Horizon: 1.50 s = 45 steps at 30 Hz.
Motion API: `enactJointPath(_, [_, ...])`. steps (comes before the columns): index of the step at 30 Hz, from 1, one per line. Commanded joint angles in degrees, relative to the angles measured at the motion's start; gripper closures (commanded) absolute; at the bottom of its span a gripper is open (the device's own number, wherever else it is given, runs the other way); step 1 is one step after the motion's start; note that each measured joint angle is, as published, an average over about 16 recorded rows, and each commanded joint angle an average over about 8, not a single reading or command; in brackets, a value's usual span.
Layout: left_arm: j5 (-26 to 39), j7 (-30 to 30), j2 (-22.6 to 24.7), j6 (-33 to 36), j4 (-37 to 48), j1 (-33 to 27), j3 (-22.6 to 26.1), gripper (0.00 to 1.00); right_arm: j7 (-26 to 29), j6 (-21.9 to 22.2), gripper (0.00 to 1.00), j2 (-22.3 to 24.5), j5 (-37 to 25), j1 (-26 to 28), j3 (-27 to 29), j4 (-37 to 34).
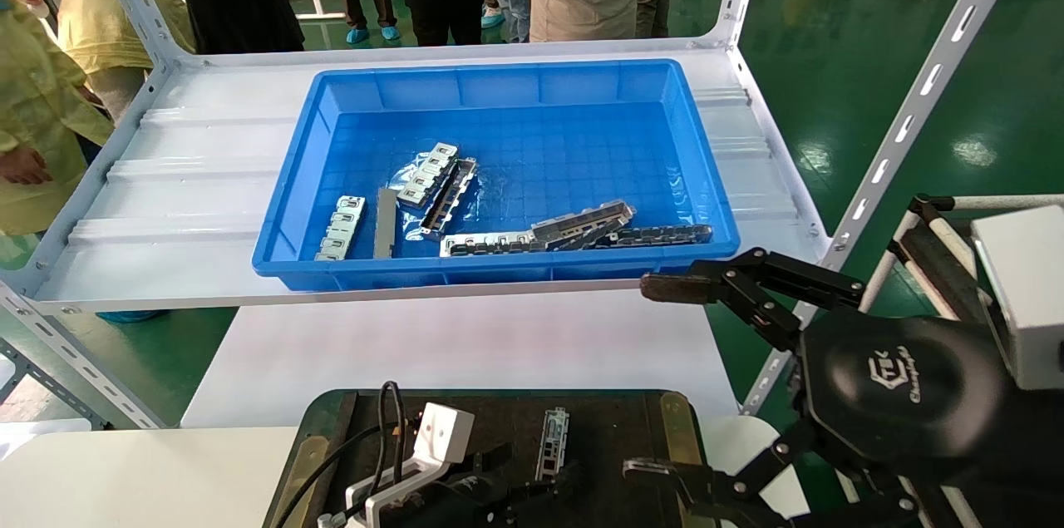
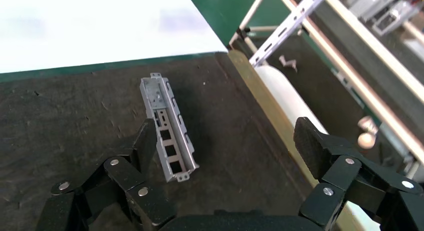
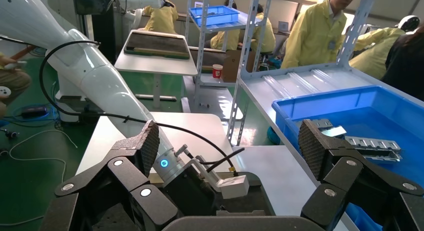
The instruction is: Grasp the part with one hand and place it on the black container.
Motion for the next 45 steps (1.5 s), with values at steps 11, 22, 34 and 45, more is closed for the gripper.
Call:
enactJointPath(11, [-11.07,18.51,-2.12,17.34,-0.16,0.13,-6.91,0.00,0.00,0.00,0.00,0.00,0.01,0.00,-0.01,0.00])
enactJointPath(22, [-35.96,54.59,-5.30,42.92,2.30,9.06,-23.58,0.00,-0.01,0.01,0.00,0.01,0.01,0.00,-0.02,0.00])
enactJointPath(34, [-49.86,80.81,-2.47,63.98,13.45,15.30,-34.17,0.00,-0.01,0.01,0.00,0.01,0.02,0.01,-0.03,0.00])
enactJointPath(45, [-51.32,84.45,-3.34,73.83,20.87,12.26,-35.17,0.00,-0.02,0.01,0.00,0.01,0.02,0.01,-0.04,0.00])
